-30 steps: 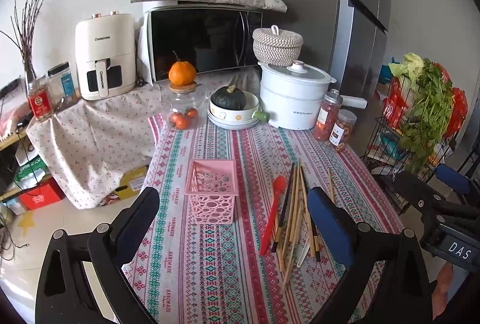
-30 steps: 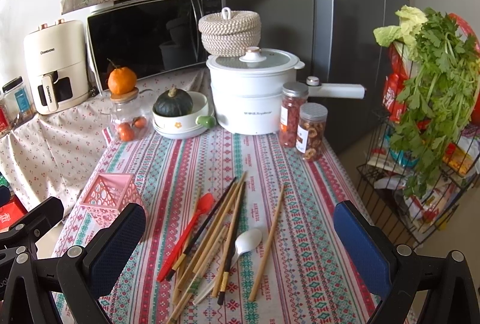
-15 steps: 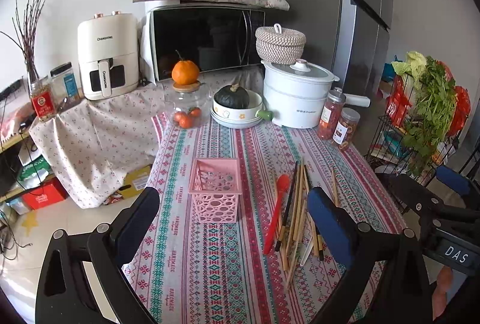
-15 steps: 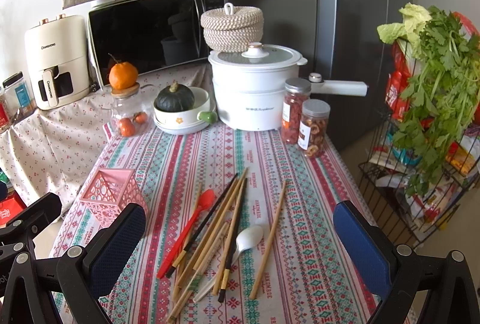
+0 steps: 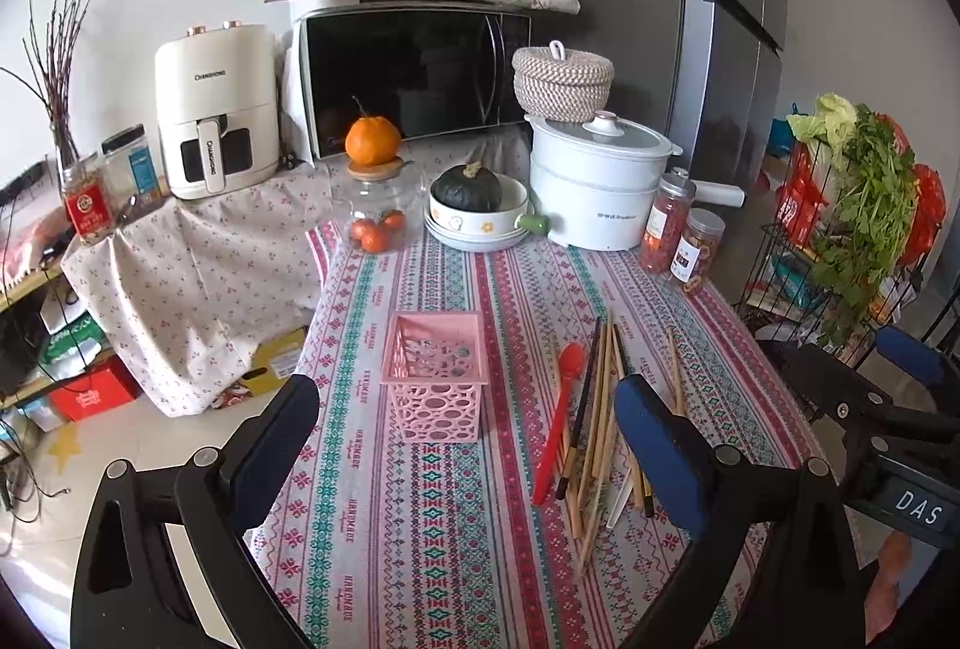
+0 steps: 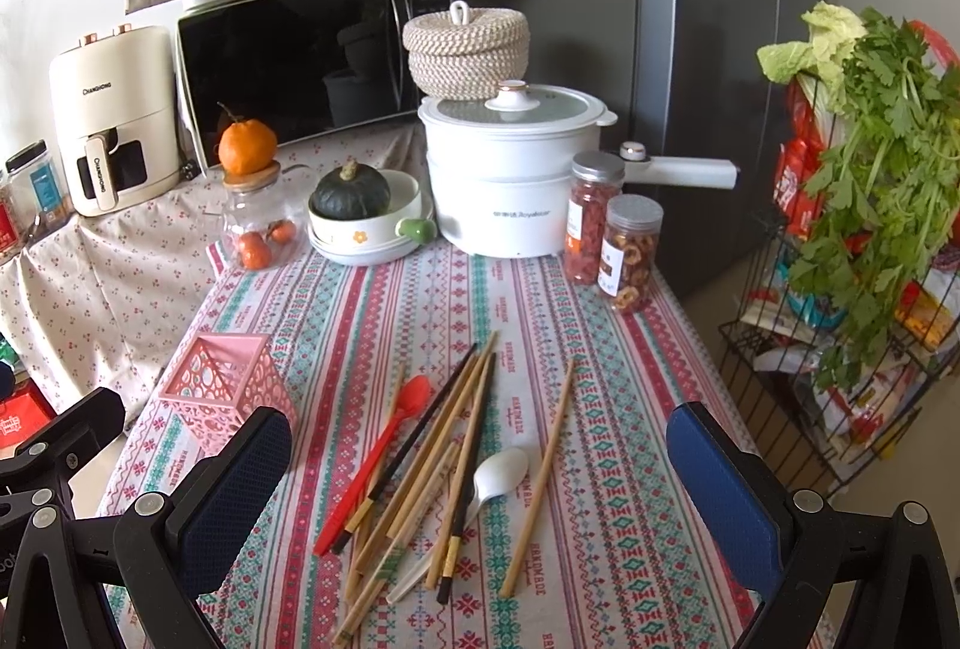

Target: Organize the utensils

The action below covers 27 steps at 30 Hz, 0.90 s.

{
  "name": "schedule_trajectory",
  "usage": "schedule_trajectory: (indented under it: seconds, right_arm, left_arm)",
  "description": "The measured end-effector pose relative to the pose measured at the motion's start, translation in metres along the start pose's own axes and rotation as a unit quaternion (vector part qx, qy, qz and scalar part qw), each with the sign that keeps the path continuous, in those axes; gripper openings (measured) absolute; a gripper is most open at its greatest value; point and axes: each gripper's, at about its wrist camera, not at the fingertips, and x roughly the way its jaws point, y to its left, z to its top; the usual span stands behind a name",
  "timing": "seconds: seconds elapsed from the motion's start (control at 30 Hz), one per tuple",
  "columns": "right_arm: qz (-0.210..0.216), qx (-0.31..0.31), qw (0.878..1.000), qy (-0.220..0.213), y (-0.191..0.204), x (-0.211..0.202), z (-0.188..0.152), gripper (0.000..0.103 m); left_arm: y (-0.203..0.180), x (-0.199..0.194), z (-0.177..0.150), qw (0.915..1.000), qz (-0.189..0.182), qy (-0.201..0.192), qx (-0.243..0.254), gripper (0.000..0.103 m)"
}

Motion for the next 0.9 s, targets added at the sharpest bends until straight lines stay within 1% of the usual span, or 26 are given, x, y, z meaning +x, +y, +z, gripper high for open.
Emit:
schedule_trajectory:
  seconds: [0.77,0.9]
  right_arm:
    - [0.000,-0.001,1.000,0.012,-0.003,0.009,-0.002,0.103]
    - [-0.003,0.000,1.000,0.029,-0.011,0.022,-0.002,0.103]
  left_arm:
    - [0.000,0.006,-0.003,1.0000,-0.001,0.009,0.003,0.100]
    - [0.000,0.014,-0.005,0.9997,-0.011,0.024,0.002,0.100]
